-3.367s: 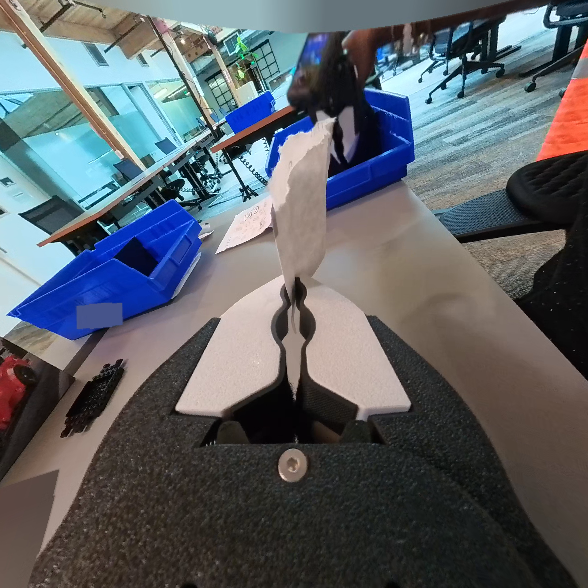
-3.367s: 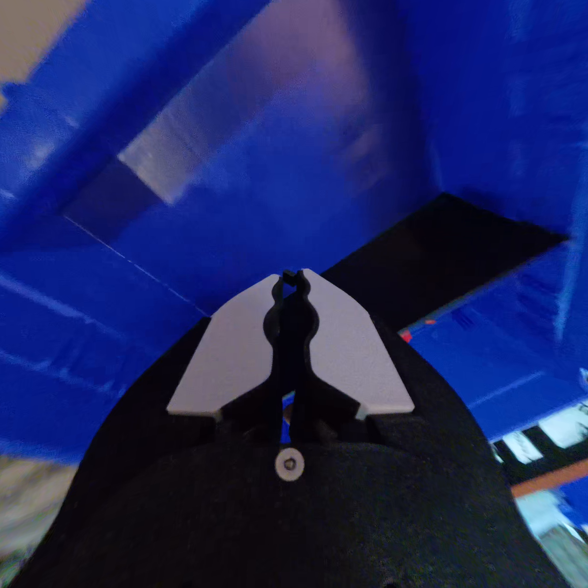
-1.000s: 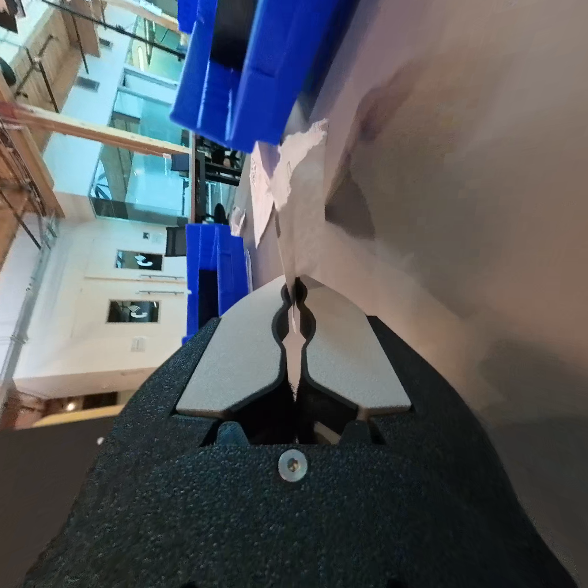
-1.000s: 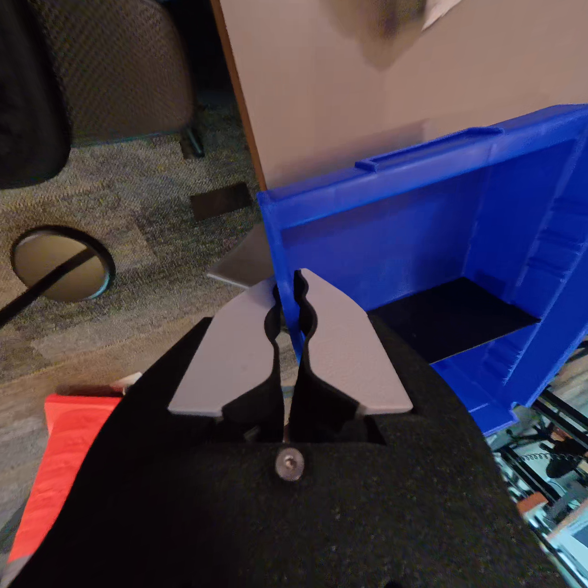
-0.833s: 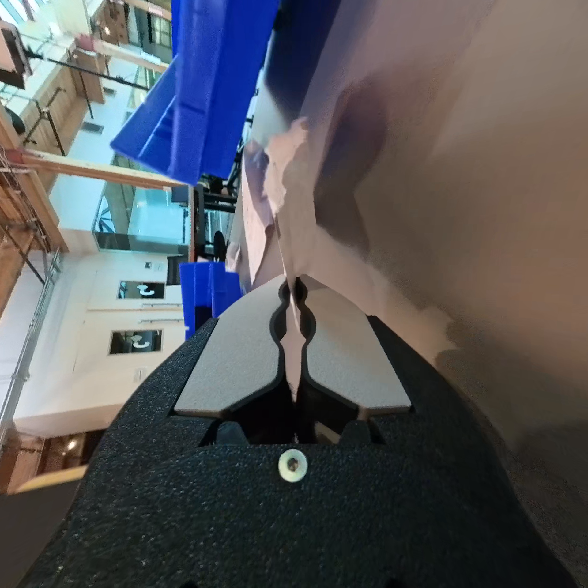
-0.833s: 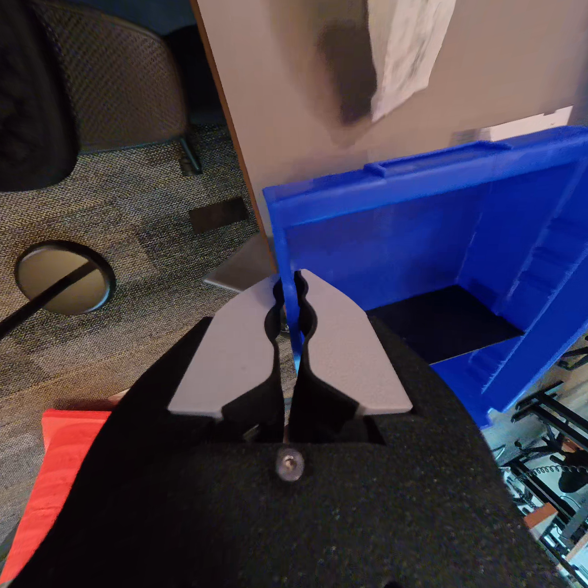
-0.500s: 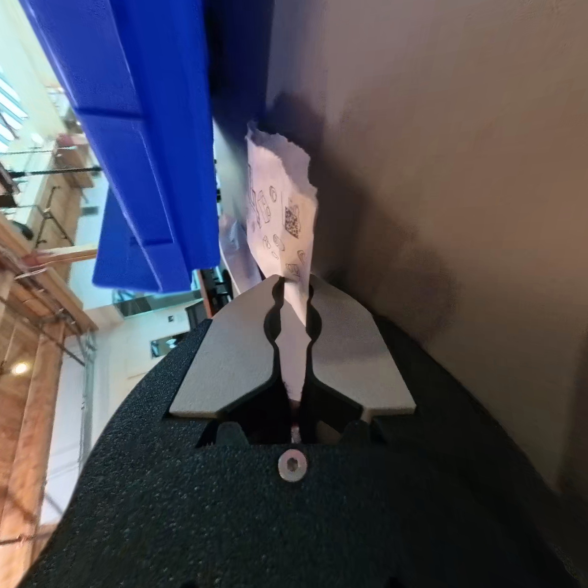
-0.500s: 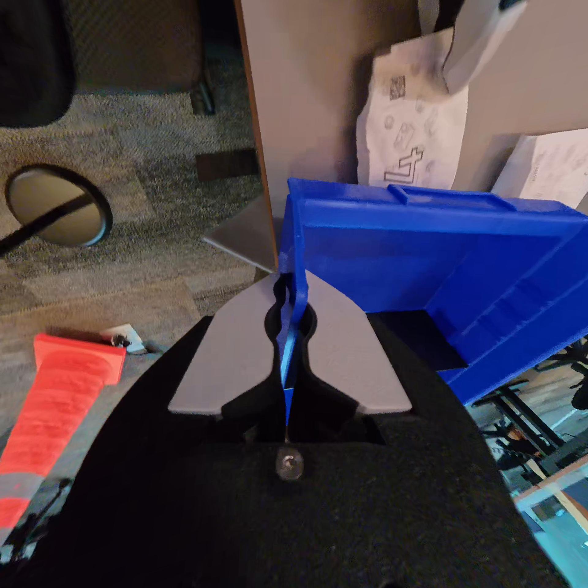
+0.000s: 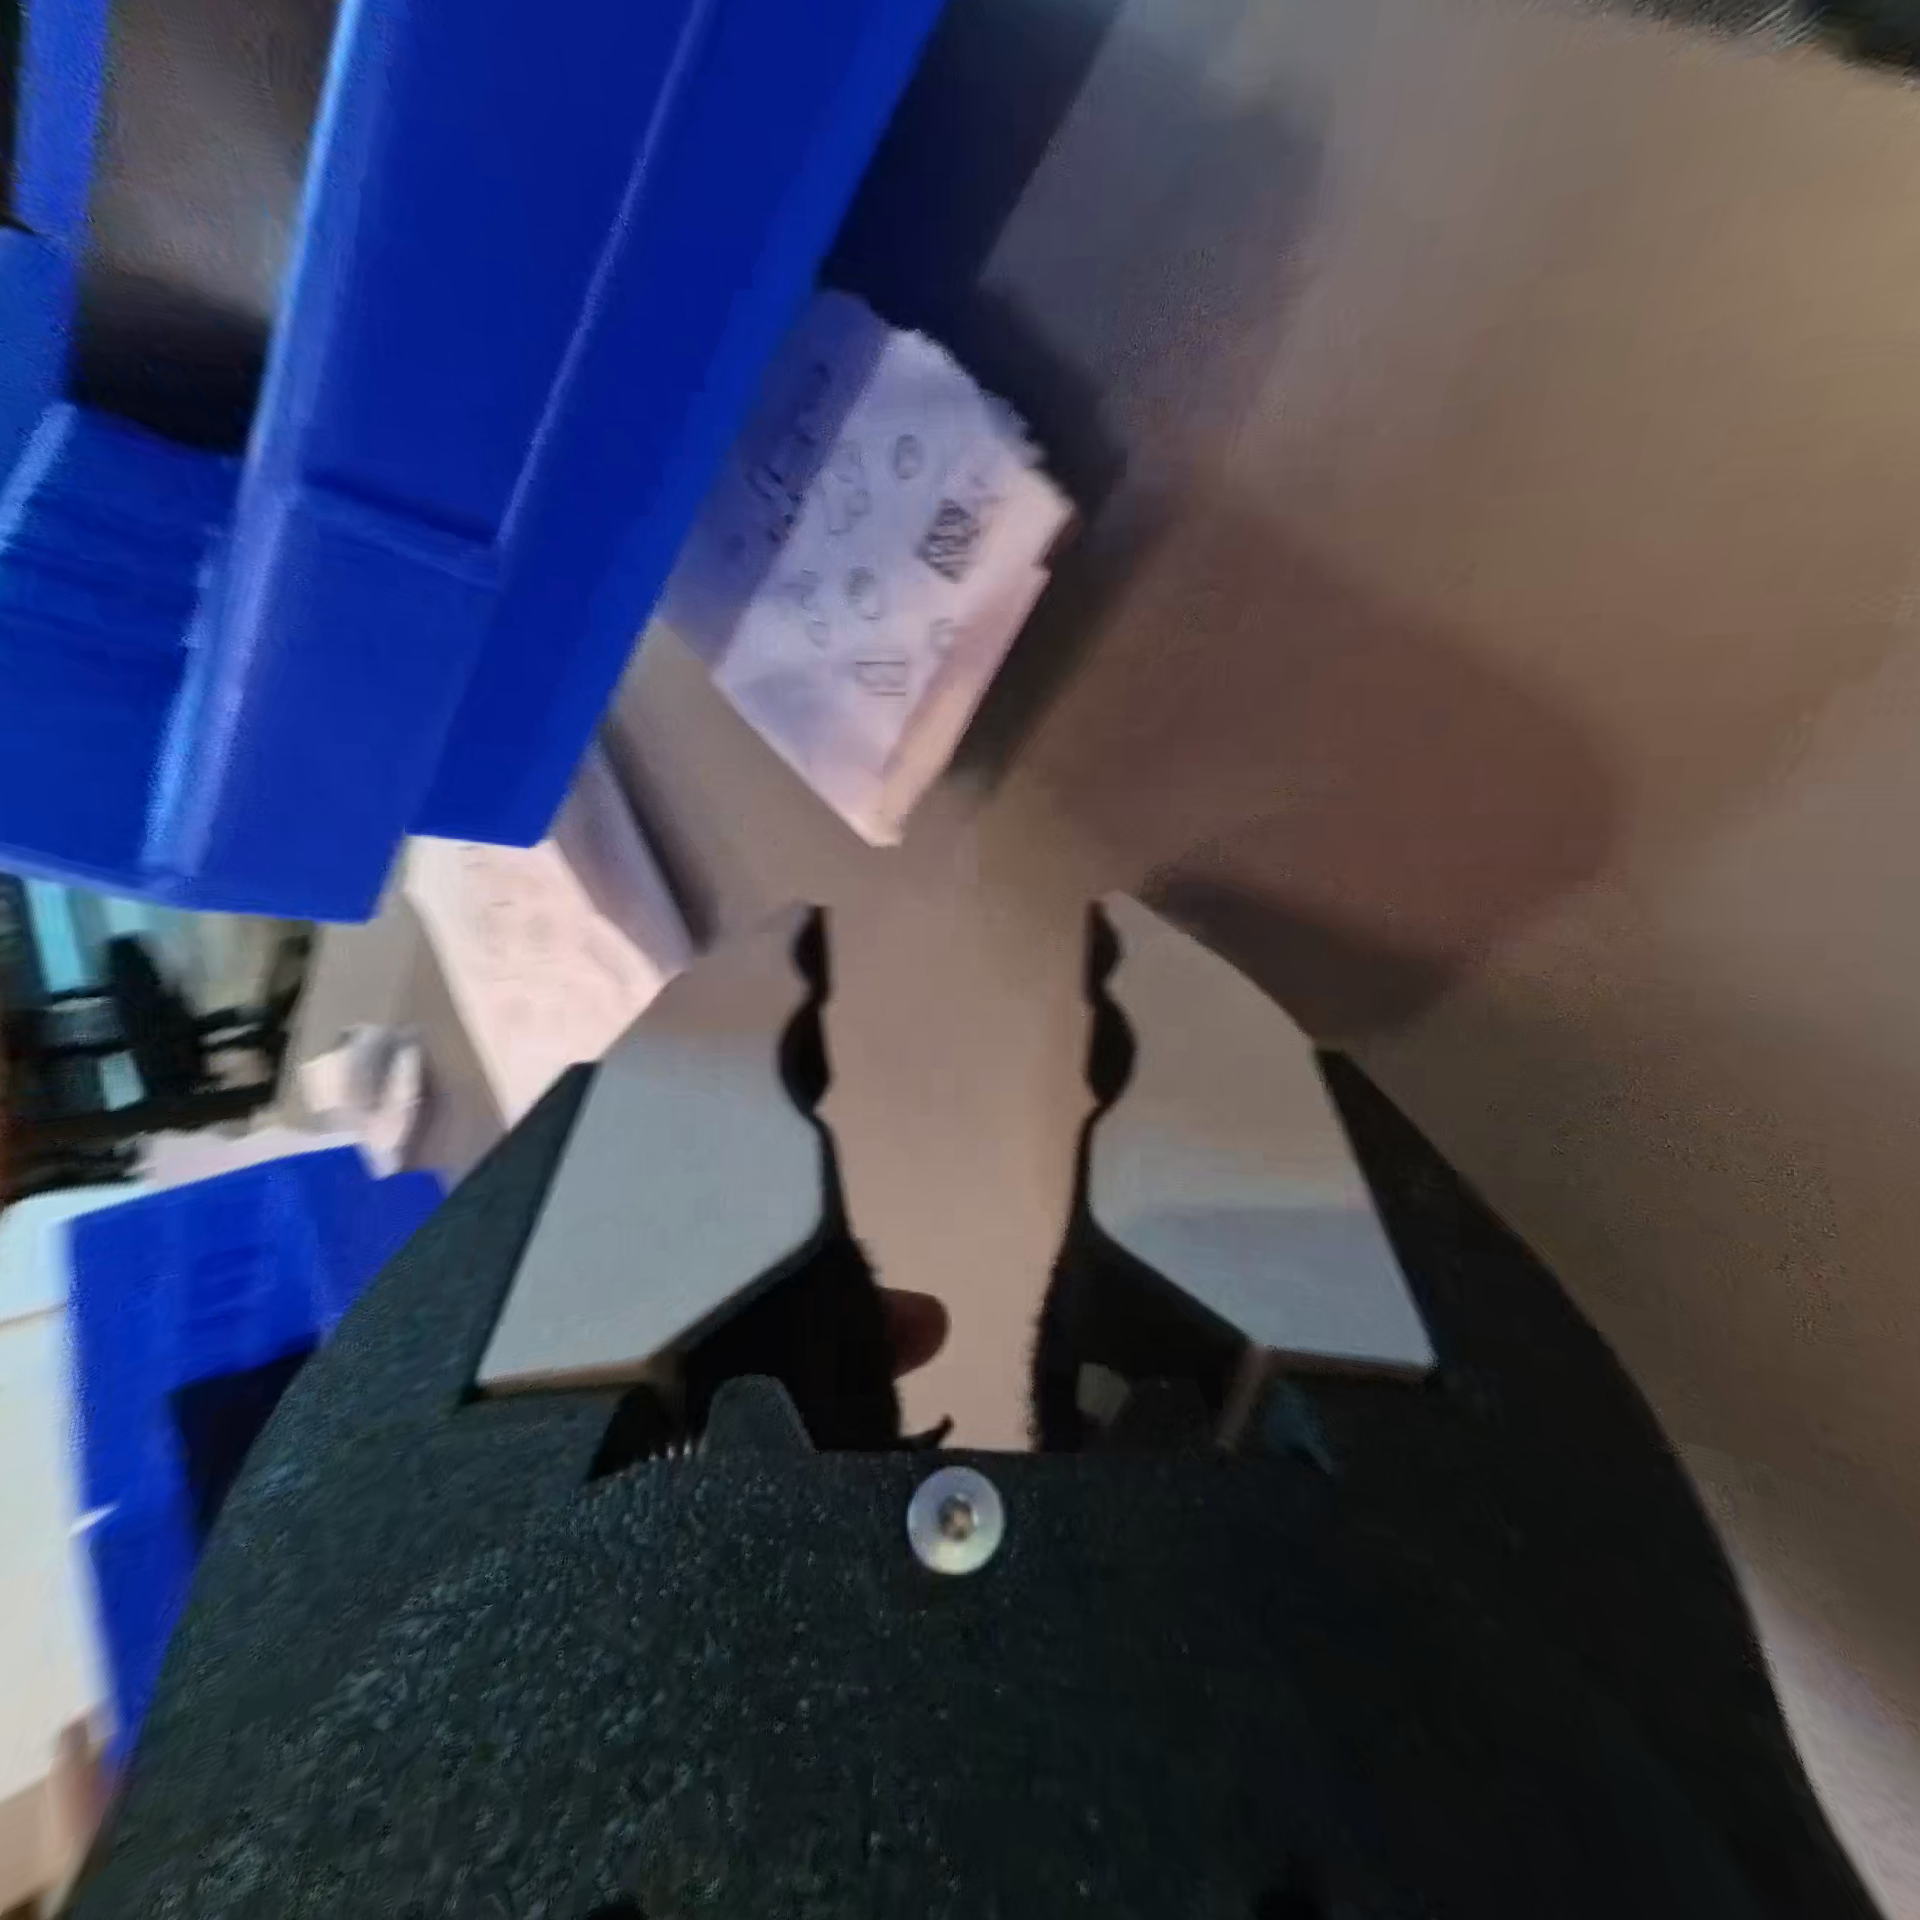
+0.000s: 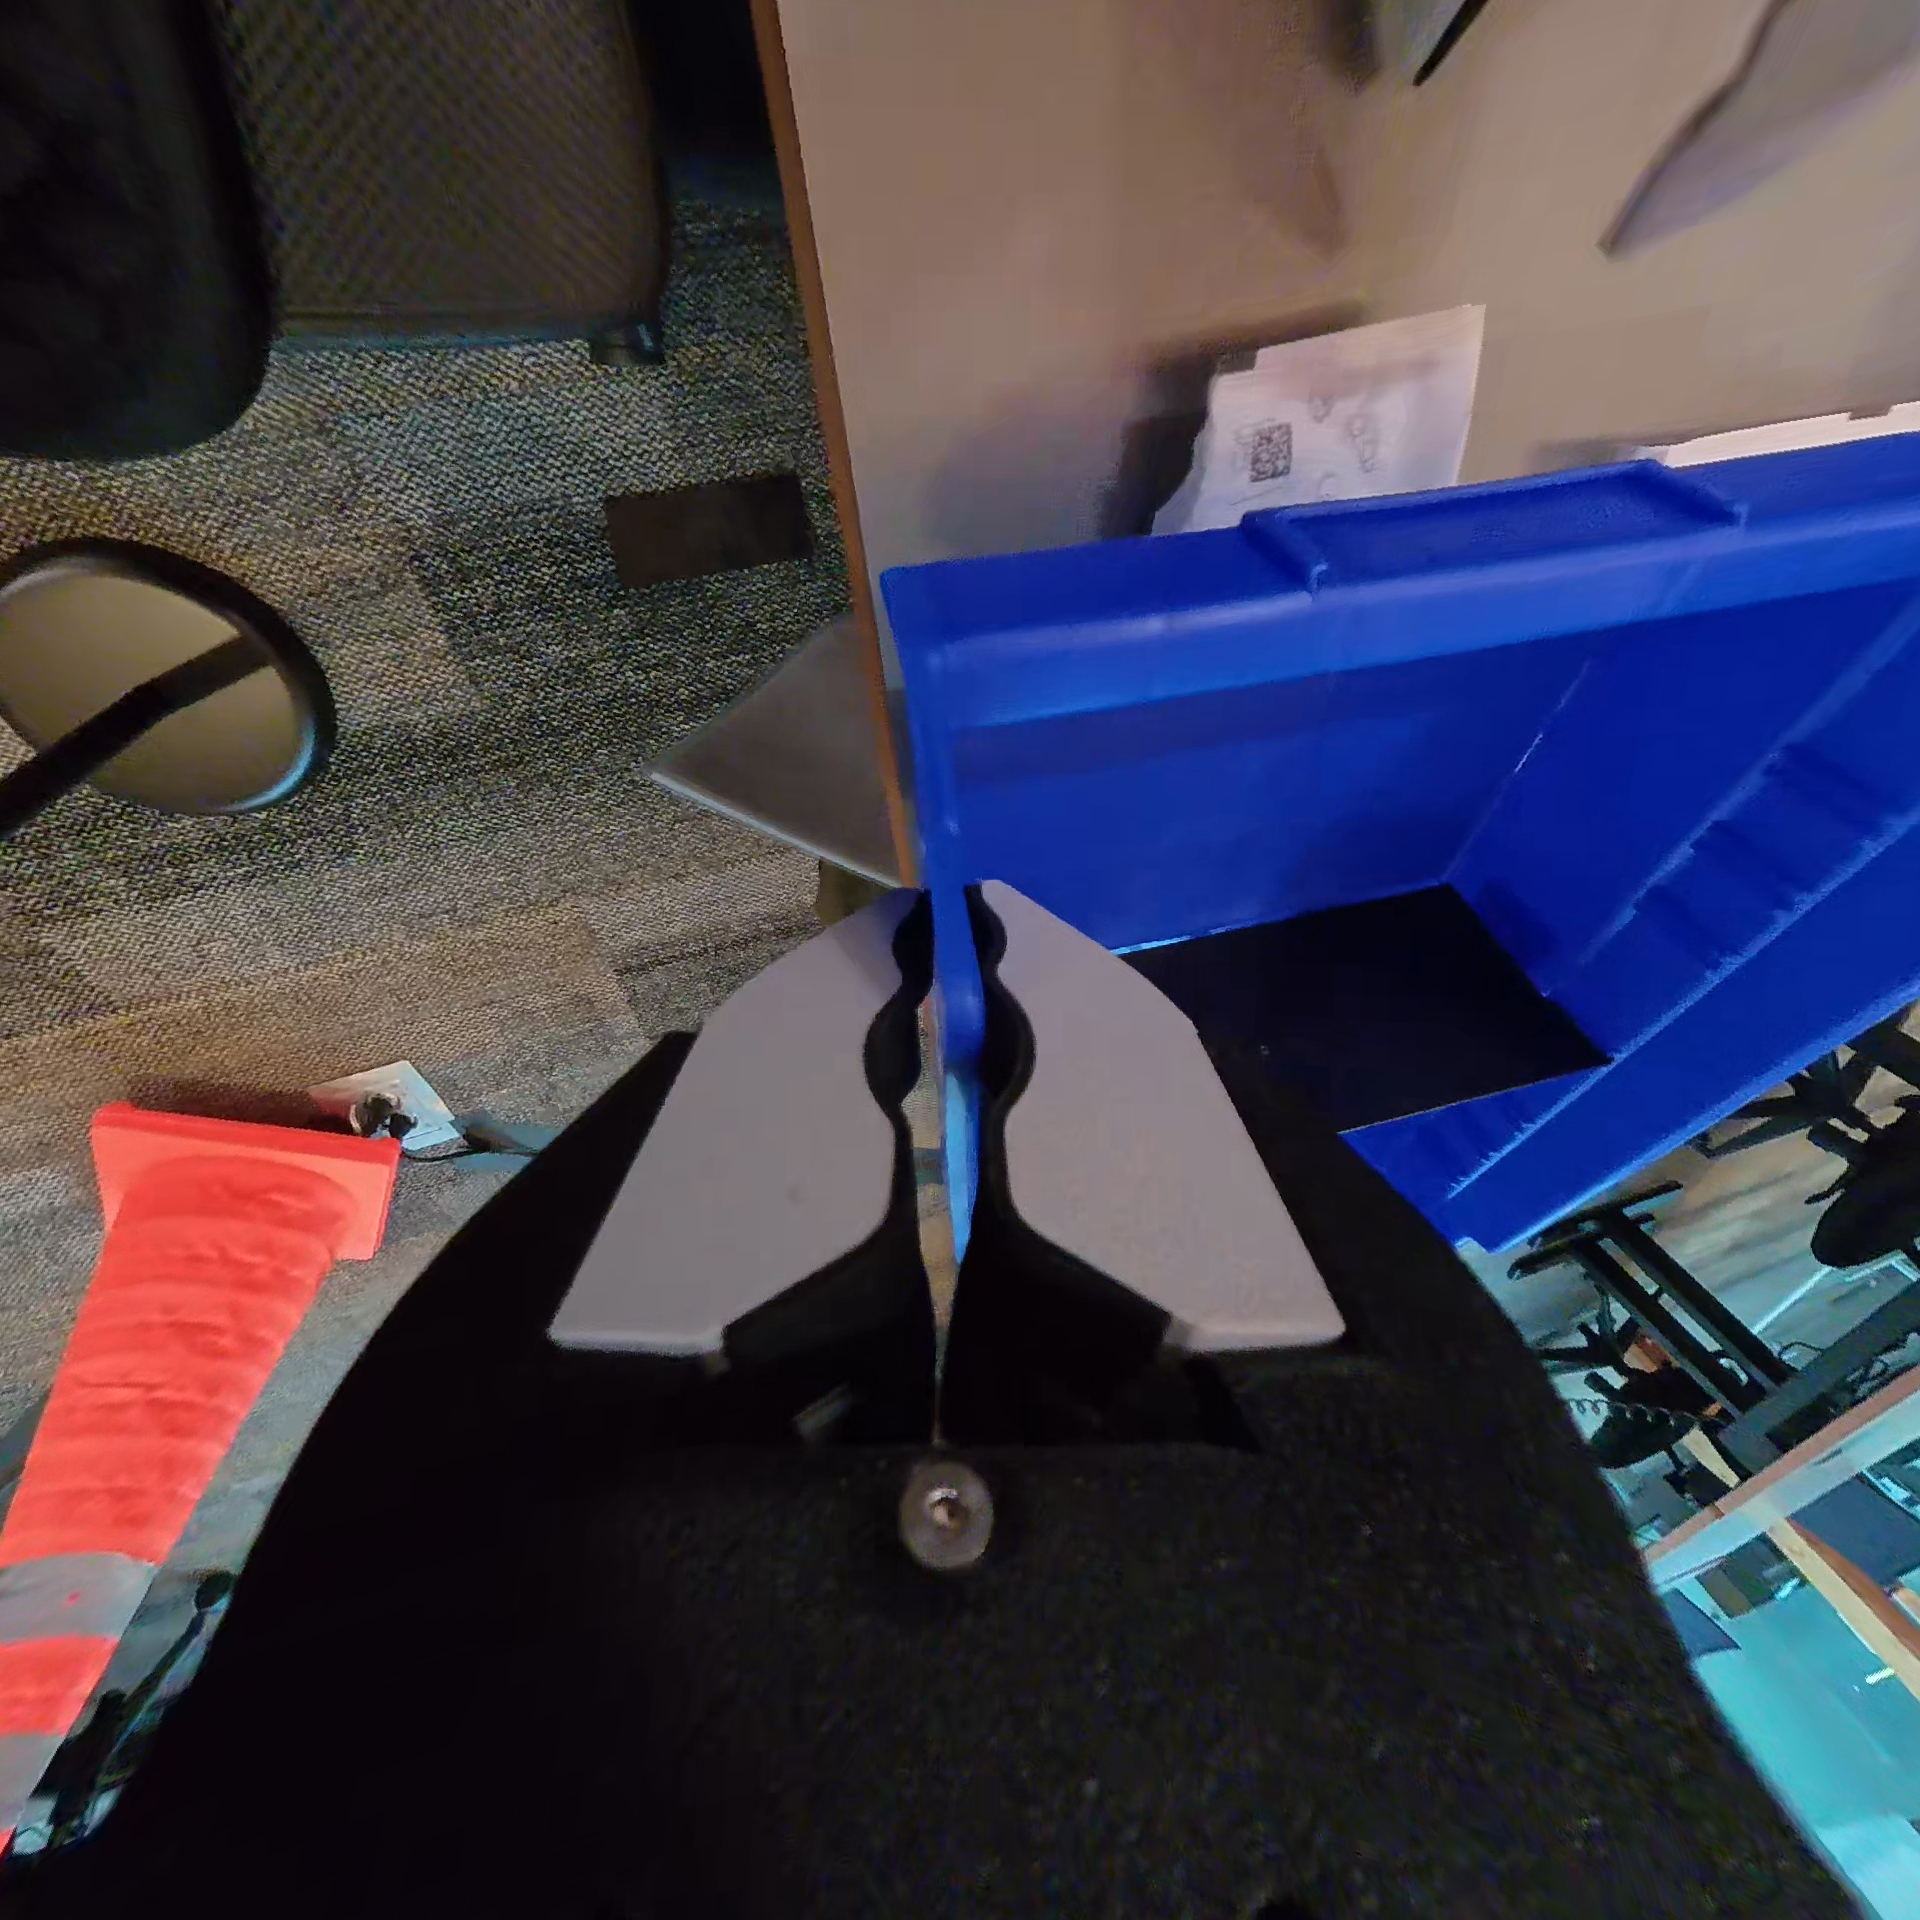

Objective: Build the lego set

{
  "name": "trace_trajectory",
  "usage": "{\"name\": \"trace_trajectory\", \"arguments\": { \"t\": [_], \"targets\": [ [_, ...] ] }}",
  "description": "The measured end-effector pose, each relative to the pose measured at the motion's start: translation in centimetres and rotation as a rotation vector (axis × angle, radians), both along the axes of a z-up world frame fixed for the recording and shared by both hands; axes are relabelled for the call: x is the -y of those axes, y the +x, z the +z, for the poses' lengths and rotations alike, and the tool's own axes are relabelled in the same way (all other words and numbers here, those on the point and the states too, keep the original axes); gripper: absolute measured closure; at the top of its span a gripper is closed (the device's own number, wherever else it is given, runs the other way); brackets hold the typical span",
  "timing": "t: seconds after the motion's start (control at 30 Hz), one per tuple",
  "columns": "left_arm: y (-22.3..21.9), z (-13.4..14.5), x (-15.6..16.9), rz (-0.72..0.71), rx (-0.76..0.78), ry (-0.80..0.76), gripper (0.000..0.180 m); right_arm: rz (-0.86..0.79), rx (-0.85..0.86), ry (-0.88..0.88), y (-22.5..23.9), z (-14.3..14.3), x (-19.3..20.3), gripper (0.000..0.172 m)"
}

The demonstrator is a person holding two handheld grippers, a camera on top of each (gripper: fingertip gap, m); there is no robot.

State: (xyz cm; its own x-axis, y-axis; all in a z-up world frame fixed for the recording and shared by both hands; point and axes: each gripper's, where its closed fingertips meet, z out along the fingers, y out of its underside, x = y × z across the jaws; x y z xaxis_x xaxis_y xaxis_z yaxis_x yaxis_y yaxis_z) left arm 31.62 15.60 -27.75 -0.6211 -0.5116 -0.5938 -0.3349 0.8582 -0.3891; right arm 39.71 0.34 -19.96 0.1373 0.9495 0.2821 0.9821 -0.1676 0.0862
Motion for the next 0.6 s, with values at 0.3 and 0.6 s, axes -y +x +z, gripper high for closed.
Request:
{"name": "trace_trajectory", "arguments": {
  "t": [0.3,0.6],
  "targets": [
    [3.7,-1.9,1.3,-0.101,0.063,0.176,0.18,0.025,0.036,-0.021,-1.2,-0.4,0.5,0.166],
    [-0.1,-1.1,-1.7,-0.002,0.044,0.18,0.175,0.058,0.083,-0.075,-2.4,-2.4,0.8,0.166]
  ]
}}
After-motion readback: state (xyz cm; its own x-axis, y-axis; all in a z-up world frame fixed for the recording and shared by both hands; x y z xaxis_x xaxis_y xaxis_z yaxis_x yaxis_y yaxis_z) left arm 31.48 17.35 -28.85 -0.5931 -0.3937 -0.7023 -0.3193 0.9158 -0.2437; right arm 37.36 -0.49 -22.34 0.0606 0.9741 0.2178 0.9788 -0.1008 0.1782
